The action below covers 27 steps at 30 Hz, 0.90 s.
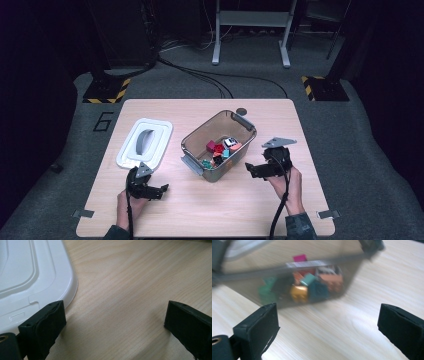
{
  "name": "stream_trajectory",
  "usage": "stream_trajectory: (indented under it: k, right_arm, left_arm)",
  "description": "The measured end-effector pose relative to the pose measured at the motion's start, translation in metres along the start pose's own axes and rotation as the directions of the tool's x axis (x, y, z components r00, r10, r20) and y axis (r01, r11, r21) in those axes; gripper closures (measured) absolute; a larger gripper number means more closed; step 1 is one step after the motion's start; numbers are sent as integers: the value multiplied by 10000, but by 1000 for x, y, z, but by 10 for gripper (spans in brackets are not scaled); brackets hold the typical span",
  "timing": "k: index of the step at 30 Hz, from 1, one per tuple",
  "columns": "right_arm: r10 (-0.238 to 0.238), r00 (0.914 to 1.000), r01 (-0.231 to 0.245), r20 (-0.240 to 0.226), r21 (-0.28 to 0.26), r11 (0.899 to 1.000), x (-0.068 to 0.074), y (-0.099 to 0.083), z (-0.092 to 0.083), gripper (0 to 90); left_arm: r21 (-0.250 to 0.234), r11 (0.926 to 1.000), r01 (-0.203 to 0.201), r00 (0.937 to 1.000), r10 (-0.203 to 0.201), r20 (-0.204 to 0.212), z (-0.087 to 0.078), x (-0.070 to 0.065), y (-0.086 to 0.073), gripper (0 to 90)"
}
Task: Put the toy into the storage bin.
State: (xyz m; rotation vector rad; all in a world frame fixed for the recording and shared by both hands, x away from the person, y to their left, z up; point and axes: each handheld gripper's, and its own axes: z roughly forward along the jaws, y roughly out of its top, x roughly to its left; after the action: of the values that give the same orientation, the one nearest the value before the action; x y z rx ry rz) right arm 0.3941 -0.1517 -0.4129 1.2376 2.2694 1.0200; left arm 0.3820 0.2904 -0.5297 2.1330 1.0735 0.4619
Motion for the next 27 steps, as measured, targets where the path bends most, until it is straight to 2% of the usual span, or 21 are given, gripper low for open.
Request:
stream_trajectory:
  k: [1,2,3,7,8,13,15,21,22,24,26,27]
  right_arm:
    - [114,9999,-113,86,-71,9999,-3,-8,1,17]
    - [114,9999,-113,86,-71,9999,-3,-8,1,17]
    - [614,9981,-611,105,-245,9978,-9,-25,3,1]
    - [925,9947,-917,439,-195,9956,-16,-52,11,0]
    - [925,9947,-917,439,-195,9956,-16,-52,11,0]
    - [1567,9841,-1565,838,-95,9876,-29,-91,23,0]
    - [1700,9807,-1698,970,-108,9854,-34,-101,25,0]
    - [1975,9711,-1978,1340,-115,9802,-43,-116,27,0]
    - [1858,9731,-1860,1362,-117,9825,-45,-117,28,0]
    - [1930,9716,-1945,1367,-29,9809,-45,-119,30,0]
    - [1832,9694,-1851,1636,-33,9827,-46,-121,31,0]
    - [1909,9694,-1934,1546,10,9811,-47,-122,33,0]
  left_arm:
    - [-35,10000,7,10000,-7,-14,0,0,0,34]
    - [-35,10000,7,10000,-7,-14,0,0,0,34]
    - [-29,10000,8,10000,-8,-18,0,0,0,35]
    - [-29,10000,7,10000,-7,-14,0,0,0,35]
    - [-29,10000,7,10000,-7,-14,0,0,0,35]
    - [-34,10000,17,10000,-17,-16,0,0,0,34]
    - [-26,10000,6,10000,-6,-12,0,0,0,35]
    - [-9,10000,11,10000,-11,0,0,0,0,35]
    - [-13,10000,10,10000,-10,1,0,0,0,35]
    - [-25,10000,31,10000,-31,-2,0,0,0,34]
    - [-36,10000,6,10000,-6,-27,0,0,0,35]
    - [-18,10000,-22,10000,22,-20,0,0,0,36]
